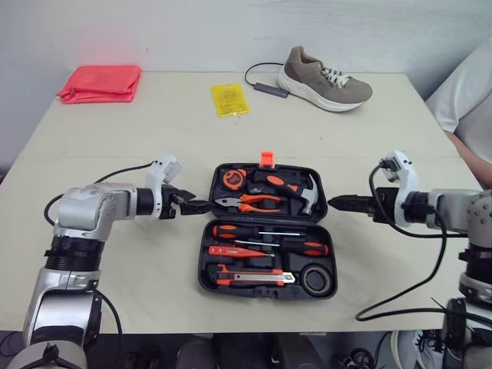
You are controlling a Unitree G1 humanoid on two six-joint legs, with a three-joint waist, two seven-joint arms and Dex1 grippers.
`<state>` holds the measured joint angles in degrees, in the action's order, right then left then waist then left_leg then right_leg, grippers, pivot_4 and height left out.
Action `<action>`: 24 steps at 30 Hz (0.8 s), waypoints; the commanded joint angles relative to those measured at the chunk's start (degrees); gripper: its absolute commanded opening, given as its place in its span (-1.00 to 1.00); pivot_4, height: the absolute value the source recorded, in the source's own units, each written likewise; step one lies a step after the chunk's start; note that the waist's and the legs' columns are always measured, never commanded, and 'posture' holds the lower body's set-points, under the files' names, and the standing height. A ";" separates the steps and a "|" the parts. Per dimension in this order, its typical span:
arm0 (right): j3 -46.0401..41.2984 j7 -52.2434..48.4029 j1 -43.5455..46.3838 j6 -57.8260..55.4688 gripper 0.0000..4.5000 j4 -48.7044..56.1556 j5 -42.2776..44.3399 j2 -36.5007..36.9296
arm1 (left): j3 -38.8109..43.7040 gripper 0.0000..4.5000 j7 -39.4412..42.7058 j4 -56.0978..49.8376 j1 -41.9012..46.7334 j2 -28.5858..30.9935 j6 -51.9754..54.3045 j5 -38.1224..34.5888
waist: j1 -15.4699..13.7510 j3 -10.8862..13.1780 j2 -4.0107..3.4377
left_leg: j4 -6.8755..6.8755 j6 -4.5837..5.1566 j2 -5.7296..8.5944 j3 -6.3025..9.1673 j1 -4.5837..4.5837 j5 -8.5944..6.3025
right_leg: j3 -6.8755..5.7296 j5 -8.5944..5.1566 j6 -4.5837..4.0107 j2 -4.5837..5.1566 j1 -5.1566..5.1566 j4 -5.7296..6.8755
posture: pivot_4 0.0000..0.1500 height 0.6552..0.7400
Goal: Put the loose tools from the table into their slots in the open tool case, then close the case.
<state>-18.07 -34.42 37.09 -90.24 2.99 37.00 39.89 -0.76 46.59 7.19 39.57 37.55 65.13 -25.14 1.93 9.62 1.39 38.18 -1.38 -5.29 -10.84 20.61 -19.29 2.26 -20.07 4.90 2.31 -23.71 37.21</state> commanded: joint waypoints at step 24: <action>8.56 7.72 8.01 -0.76 0.20 -13.23 -7.20 -5.14 | -1.77 0.42 -7.46 6.29 5.94 -4.83 3.24 2.46 | 1.18 -0.03 -0.02 | 0.02 -0.05 0.11 -0.05 -0.08 0.14 | 0.01 0.00 0.01 -0.05 0.00 0.24 | 1.00 1.00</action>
<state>-9.46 -27.66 45.51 -90.18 -9.31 30.94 34.38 -1.59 39.12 13.91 45.03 32.99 67.48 -22.64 3.11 9.59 1.36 38.19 -1.42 -5.17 -10.90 20.53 -19.15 2.26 -20.07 4.91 2.24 -23.70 37.45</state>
